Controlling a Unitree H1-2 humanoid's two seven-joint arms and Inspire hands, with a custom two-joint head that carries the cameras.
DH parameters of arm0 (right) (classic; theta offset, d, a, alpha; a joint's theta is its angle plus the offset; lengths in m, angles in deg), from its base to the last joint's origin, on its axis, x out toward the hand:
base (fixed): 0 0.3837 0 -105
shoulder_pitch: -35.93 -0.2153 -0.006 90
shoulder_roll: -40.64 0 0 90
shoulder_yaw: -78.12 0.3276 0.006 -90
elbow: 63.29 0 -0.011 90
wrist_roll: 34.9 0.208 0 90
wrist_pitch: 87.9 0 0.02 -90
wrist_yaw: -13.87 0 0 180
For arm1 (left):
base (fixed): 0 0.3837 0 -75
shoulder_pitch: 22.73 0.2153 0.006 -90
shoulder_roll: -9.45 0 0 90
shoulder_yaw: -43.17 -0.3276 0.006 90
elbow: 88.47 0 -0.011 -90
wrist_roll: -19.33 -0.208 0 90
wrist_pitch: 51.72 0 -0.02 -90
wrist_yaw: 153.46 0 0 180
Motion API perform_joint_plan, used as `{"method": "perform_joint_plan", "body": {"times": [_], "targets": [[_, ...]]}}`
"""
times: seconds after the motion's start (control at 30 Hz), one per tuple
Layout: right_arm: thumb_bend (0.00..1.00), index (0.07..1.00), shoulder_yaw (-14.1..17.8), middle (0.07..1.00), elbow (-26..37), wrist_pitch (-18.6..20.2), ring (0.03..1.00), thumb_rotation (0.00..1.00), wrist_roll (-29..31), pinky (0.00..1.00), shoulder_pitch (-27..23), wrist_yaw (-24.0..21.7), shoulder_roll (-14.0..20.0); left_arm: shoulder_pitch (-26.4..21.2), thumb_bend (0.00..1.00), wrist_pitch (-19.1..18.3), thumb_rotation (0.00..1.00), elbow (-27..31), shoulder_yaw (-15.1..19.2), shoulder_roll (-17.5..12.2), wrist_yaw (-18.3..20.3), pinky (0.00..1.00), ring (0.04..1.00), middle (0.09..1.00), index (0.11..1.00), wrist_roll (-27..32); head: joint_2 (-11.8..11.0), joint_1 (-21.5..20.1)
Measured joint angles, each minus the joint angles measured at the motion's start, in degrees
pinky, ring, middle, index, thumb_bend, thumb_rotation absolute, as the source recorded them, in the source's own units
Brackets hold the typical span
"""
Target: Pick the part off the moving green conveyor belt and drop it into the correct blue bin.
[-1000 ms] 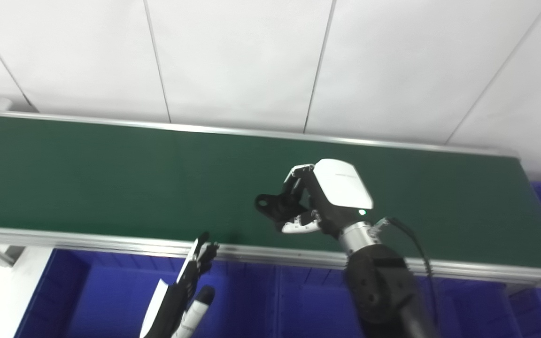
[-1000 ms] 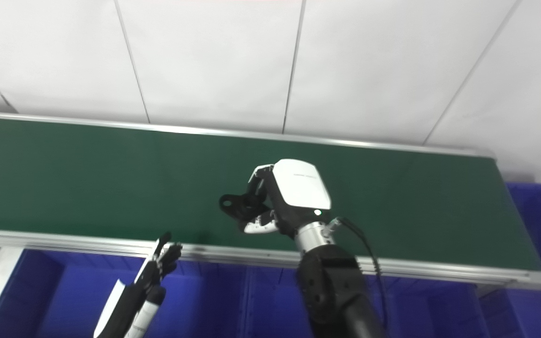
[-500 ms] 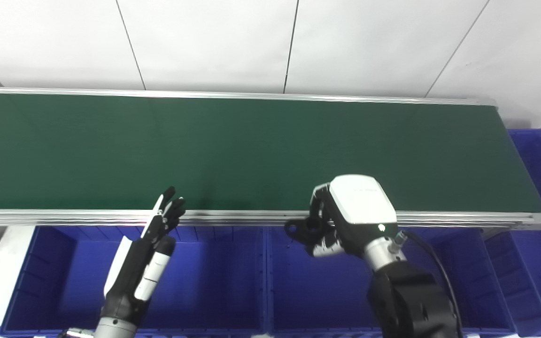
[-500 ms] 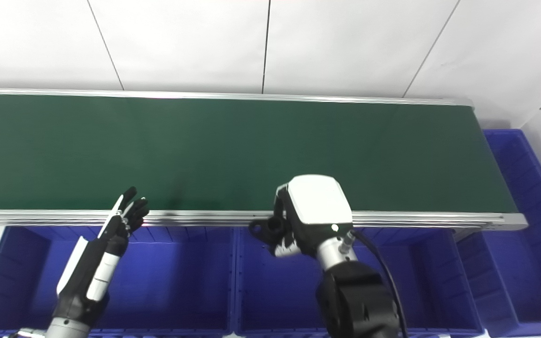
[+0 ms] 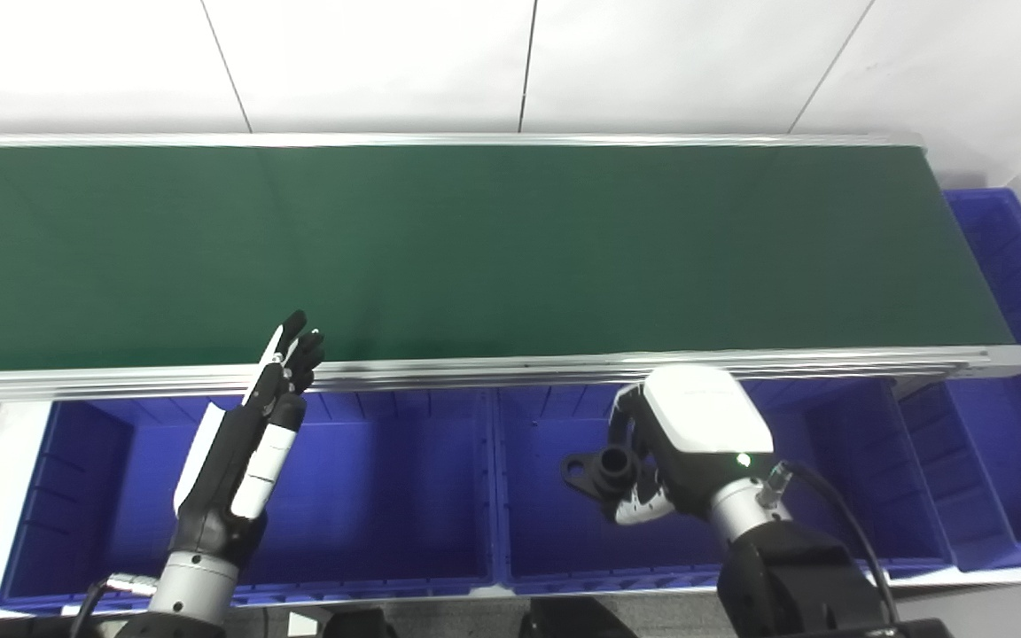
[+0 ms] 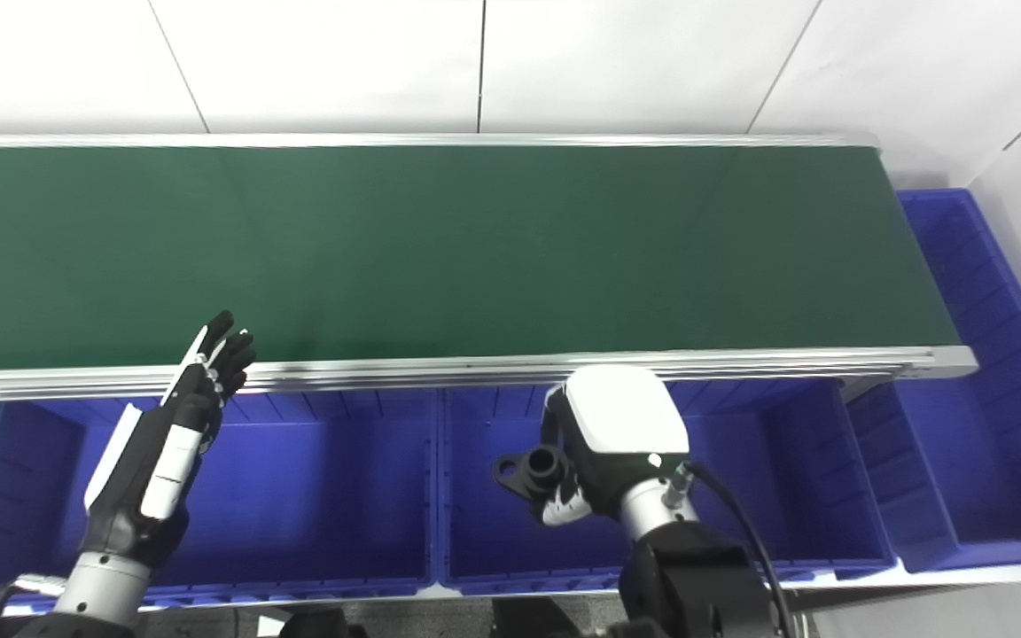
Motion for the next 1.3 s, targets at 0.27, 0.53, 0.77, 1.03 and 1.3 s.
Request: {"method": "perform_joint_plan", "body": {"times": [0.27,0.53,0.77,1.03,1.3], "targets": [[0.99,0.77,0.9,0.773,-2.1,-3.7,0.723,0.6,-2.9,0.64,0.2,2.4,1.9,0.1,0.67,-0.1,0.99,0.3,-0.5,0.1,0.0,0.96,0.945,0.961,1.0,-1.0,-0.1,0.9],[1.0,0.853,1.4,0.871,-3.1,-5.4,0.845,0.78,-3.8,0.87,0.5,2.4,2.3,0.4,0.68,-0.1,0.98,0.3,-1.0,0.6,-0.1,0.96,0.938,0.958,1.0,-1.2,-0.7,2.3],[1.0,0.861,2.6,0.864,-3.1,-5.4,0.844,0.82,-1.1,0.89,1.1,3.0,2.5,1.6,0.68,0.9,0.99,0.3,-1.6,1.5,-0.3,0.95,0.931,0.949,1.0,-2.0,-2.0,5.5],[0.9,0.781,4.7,0.775,-1.2,-5.4,0.719,0.88,17.2,0.63,4.3,12.8,0.5,2.9,0.69,3.1,0.99,-0.4,-2.9,2.5,-0.9,0.92,0.918,0.934,1.0,-4.0,-4.3,12.2],[0.66,0.783,7.0,0.794,-5.7,-6.6,0.76,0.8,48.5,0.71,10.2,27.7,-10.2,4.3,0.7,3.1,0.98,-3.5,-3.8,3.4,-0.9,0.89,0.912,0.926,1.0,-5.8,-7.4,17.5]]}}
